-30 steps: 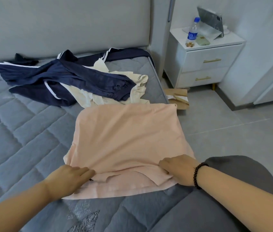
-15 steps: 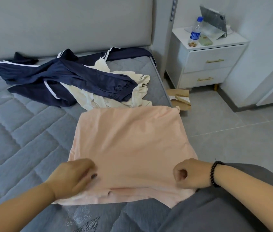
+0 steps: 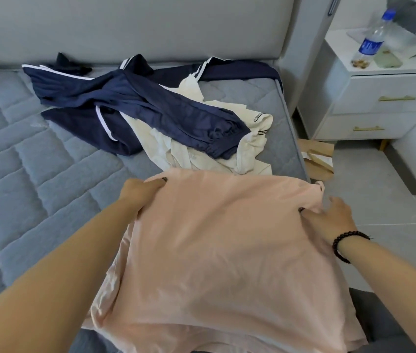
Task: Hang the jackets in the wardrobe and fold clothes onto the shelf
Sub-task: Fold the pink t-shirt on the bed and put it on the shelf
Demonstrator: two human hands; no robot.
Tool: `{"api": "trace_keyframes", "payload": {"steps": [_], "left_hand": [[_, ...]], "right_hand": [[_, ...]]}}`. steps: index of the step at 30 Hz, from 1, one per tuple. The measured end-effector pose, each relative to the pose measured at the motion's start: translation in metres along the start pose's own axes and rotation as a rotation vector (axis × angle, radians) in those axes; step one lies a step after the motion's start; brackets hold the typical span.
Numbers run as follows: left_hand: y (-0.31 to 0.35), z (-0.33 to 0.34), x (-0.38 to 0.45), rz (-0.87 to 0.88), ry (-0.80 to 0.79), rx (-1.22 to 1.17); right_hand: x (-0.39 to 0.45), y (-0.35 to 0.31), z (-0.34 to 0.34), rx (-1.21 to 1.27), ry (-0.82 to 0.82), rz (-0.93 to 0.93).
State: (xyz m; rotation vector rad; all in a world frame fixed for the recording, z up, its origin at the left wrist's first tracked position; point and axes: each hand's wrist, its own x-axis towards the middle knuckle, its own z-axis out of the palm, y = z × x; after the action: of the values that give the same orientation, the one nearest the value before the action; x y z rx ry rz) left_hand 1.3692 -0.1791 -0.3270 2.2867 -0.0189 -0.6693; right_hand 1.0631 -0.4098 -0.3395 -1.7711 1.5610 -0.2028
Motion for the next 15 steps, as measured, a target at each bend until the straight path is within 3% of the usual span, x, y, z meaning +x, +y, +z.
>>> {"api": "trace_keyframes", "payload": {"steps": [2,5,12,15], "left_hand": [[0.000,-0.001,0.005,0.019,-0.097,-0.034],[-0.006,-0.006,0.009,0.113,-0.145,-0.129],[-0.019,-0.023,0.021,0.291,0.123,-0.031],[-0.011,-0.039,0.031,0.336,0.210,-0.016]], "right_hand": [[0.010,0.004,-0.001,0.194,-0.101,0.162],[0.017,0.010,0.001,0.253,-0.173,0.181],[0.017,0.010,0.016,0.234,0.005,0.093],[0.014,-0.004,0.021,0.113,0.034,-0.048]]}}
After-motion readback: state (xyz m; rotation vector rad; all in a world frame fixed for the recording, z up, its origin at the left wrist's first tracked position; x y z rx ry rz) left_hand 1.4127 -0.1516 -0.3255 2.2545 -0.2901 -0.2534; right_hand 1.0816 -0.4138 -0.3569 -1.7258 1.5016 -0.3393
